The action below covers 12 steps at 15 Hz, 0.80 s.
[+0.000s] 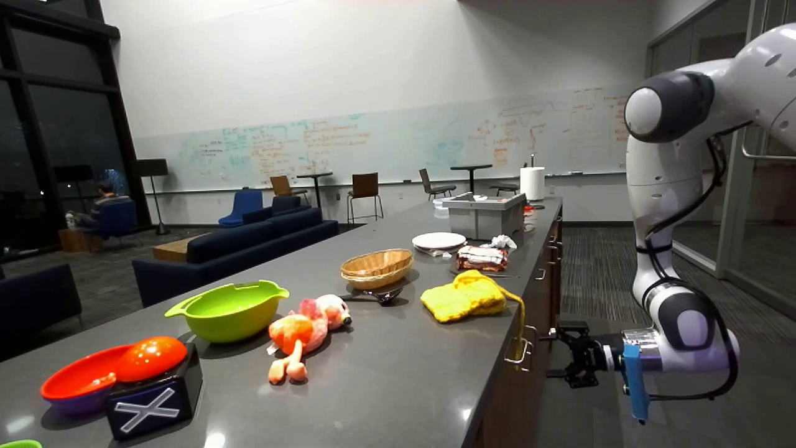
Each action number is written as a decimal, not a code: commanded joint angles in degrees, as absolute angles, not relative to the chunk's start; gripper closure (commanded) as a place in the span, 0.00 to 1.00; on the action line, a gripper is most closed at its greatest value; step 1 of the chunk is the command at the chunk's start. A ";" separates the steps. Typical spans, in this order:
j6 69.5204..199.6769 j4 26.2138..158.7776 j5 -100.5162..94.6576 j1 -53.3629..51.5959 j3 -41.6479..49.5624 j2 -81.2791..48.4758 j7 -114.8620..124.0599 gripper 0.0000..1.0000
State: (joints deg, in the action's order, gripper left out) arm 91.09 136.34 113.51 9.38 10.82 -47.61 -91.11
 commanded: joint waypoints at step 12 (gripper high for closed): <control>82.93 135.62 120.22 6.34 10.53 -51.46 -96.23 0.00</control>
State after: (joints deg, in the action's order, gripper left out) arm 83.97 135.02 118.28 7.58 10.57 -52.44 -95.45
